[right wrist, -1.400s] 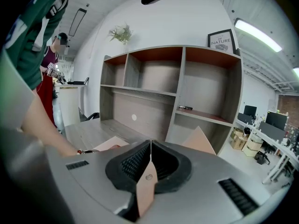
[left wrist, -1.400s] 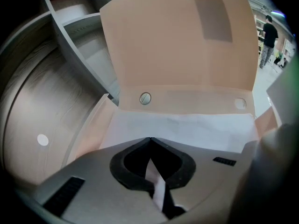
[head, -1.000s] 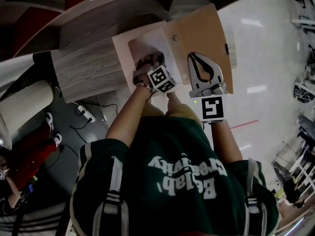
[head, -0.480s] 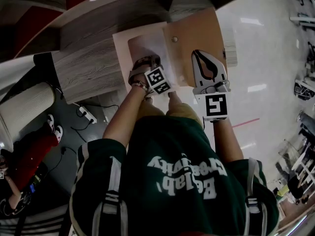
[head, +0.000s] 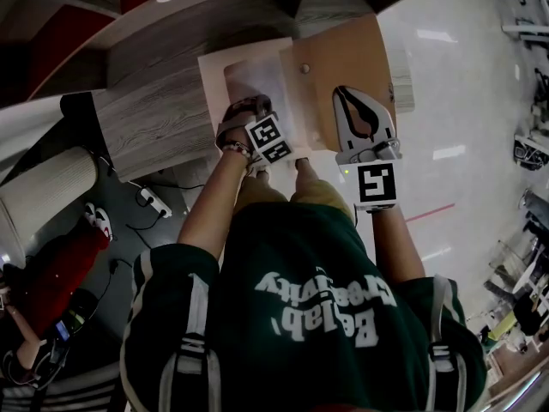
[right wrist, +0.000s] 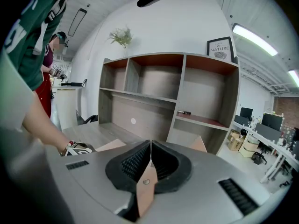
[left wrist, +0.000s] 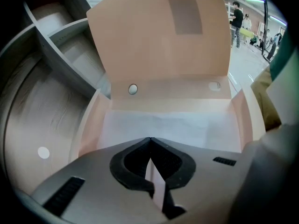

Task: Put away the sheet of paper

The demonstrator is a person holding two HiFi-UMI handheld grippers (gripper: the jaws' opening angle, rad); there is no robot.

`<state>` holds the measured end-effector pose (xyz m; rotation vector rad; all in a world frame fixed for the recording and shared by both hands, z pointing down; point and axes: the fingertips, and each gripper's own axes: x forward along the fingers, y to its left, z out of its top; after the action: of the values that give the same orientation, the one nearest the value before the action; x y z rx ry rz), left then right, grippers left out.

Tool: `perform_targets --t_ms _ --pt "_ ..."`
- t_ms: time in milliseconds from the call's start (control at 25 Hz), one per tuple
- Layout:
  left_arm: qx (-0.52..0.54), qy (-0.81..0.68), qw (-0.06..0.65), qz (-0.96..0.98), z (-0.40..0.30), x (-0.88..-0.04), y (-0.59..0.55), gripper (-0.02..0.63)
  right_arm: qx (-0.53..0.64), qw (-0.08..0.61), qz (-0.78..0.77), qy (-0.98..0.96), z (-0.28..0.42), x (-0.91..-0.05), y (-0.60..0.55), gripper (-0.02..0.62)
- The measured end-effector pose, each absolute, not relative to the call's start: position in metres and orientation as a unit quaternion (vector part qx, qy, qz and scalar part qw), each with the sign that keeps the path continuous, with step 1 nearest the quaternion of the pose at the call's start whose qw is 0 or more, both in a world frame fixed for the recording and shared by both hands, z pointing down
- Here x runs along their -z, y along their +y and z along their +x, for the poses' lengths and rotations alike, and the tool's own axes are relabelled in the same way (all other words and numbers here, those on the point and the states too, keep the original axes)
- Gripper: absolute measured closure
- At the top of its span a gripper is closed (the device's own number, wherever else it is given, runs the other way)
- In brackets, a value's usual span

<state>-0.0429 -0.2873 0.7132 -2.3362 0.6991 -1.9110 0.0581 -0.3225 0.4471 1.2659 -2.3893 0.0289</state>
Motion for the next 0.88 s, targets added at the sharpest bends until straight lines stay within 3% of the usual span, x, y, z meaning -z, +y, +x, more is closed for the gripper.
perform_targets --t_ms 320,880 --pt "0.563 0.27 0.036 -0.781 -0.046 -0.663 -0.288 0.588 -0.001 0.216 0.468 -0.857 0.047 -0.437 -0.304 0.56" --pt "0.367 0.393 0.033 -0.842 -0.091 -0.478 -0.261 0.588 0.005 0.199 0.525 -0.827 0.02 -0.385 -0.239 0.56"
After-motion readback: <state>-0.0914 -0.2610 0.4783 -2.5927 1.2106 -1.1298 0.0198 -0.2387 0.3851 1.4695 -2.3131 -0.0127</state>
